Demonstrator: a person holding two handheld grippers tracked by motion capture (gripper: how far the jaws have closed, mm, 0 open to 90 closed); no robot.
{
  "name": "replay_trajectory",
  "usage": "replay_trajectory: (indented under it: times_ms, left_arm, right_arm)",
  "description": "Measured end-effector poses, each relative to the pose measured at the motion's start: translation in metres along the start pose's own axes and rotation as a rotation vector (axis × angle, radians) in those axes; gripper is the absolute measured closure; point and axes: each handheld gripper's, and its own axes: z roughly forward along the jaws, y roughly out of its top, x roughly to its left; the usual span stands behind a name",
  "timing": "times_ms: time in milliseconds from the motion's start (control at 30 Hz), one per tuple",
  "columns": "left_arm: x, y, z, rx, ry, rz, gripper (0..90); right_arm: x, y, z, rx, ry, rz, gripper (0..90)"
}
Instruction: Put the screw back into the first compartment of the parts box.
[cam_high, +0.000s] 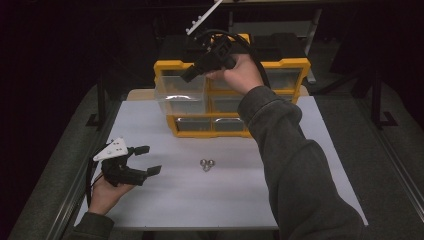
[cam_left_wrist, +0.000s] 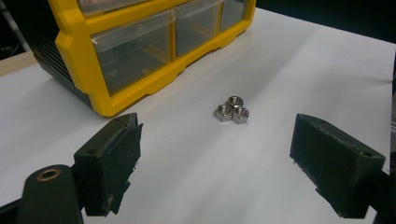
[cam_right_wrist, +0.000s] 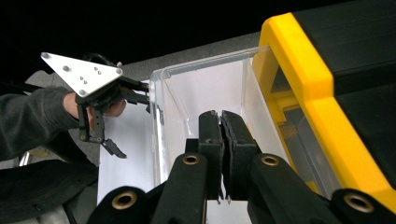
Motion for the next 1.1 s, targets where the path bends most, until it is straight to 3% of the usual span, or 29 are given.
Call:
replay_trajectory:
  times_ms: [233,467,667,867,1033,1100]
  left_arm:
    - [0.002,-0.001,-0.001,-0.005,0.0,-0.007,16.0]
    - [0.004,-0.001,-0.002,-0.006,0.006,-0.003,16.0]
    - [0.004,-0.001,-0.004,-0.008,0.006,-0.008,16.1]
    - [0.004,-0.001,-0.004,-0.005,0.006,0.005,16.1]
    - [0.003,0.0,-0.004,-0.008,0.004,-0.009,16.1]
    - [0.002,-0.001,-0.002,-0.014,0.002,-0.016,16.1]
  right_arm:
    - [-0.006,0.0,0.007,0.007,0.002,0.023,80.8]
    - [-0.001,0.002,0.009,0.002,0.013,0.014,83.6]
    - [0.01,0.001,0.003,-0.023,0.024,-0.002,88.5]
    - [0.024,-0.005,0.0,-0.056,0.072,-0.013,88.7]
    - [0.038,-0.011,-0.004,-0.034,0.059,-0.008,88.7]
    - [0.042,-0.014,-0.005,-0.048,0.06,-0.039,88.7]
